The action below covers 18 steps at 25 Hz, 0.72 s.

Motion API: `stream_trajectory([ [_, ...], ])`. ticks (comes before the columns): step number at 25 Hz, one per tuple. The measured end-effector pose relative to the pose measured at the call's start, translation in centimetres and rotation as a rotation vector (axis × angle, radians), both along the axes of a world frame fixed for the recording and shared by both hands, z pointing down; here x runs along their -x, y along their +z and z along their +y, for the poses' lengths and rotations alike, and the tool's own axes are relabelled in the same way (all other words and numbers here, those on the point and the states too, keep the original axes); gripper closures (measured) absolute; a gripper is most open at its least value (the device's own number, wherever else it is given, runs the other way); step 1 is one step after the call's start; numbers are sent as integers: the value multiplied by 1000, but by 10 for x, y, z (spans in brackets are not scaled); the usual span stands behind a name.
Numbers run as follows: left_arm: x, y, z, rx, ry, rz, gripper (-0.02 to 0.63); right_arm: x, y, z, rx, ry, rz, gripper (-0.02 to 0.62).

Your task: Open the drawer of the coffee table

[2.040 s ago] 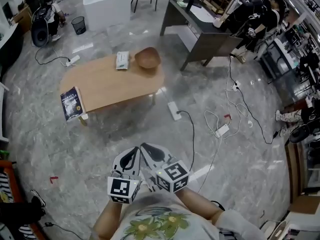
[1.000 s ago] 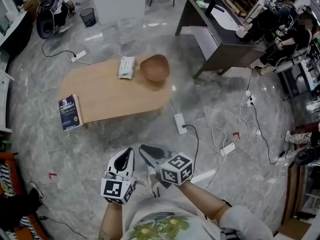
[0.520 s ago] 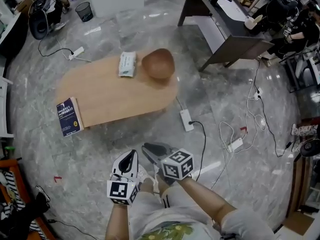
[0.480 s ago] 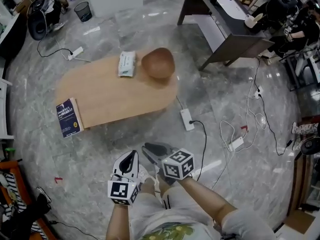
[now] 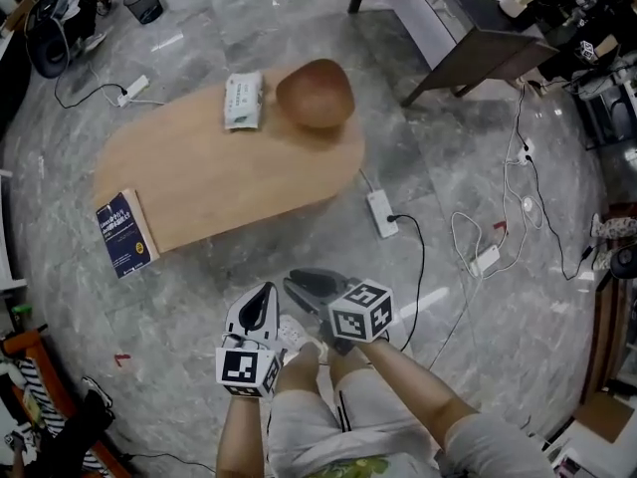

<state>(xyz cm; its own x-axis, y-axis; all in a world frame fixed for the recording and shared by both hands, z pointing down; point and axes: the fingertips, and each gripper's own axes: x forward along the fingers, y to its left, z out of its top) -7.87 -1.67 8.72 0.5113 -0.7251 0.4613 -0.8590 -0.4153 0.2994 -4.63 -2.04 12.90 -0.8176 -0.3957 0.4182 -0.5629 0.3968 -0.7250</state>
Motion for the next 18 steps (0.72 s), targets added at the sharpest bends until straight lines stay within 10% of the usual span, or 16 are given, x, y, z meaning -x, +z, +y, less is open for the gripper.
stream_trajectory([
  [18,7,115,-22,-46,35,-55,597,9,114,-35,-49,64,-28,534],
])
